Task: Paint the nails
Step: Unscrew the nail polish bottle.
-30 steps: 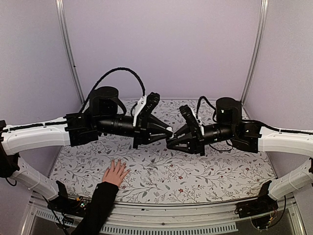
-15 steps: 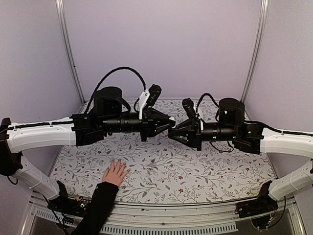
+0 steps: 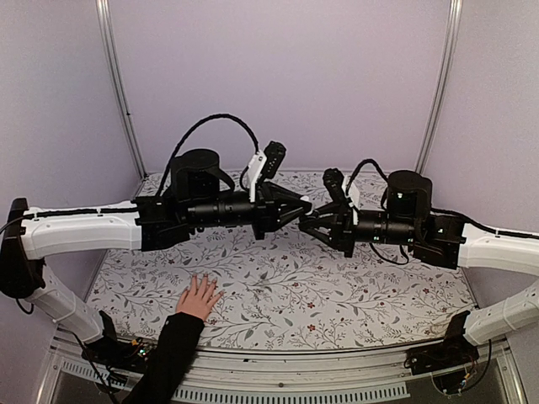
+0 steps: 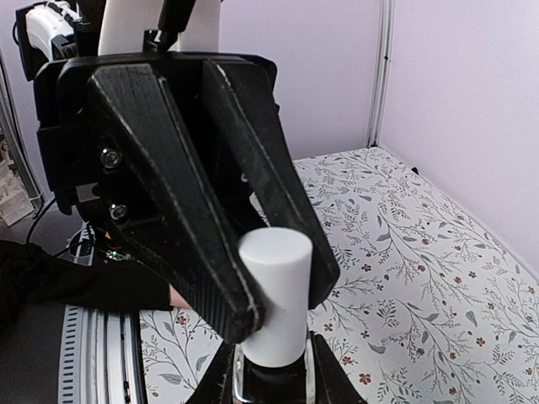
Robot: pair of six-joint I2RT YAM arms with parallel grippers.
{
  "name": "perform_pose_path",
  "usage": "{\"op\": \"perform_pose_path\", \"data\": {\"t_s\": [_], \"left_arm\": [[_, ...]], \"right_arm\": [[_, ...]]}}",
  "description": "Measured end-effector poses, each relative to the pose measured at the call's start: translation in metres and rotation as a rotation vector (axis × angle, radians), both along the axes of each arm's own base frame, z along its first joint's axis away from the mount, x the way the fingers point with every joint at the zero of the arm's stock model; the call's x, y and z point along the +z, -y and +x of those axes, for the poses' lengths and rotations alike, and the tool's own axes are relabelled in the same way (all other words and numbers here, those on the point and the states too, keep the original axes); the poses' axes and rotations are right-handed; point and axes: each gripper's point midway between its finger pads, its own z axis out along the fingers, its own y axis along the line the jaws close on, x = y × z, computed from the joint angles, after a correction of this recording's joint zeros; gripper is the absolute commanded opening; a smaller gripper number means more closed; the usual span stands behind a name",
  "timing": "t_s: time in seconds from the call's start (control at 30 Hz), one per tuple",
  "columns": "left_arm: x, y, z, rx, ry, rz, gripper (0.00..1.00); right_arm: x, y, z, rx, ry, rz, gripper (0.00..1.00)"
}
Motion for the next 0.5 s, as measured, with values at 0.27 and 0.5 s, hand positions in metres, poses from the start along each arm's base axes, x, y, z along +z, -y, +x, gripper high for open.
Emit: {"op": "perform_pose_path", "data": {"t_s": [0.27, 0.5], "left_arm": [[-0.005, 0.004, 0.014, 0.106, -0.05, -0.016, 0.0], [-0.008, 0.007, 0.03, 0.208, -0.097, -0.027, 0.23]], "right_arm": [[-0.004, 0.006, 0.018, -0.107, 0.013, -0.03, 0.0], [-0.008, 0.011, 0.033, -0.197, 0.008, -0.049, 0.0]]}}
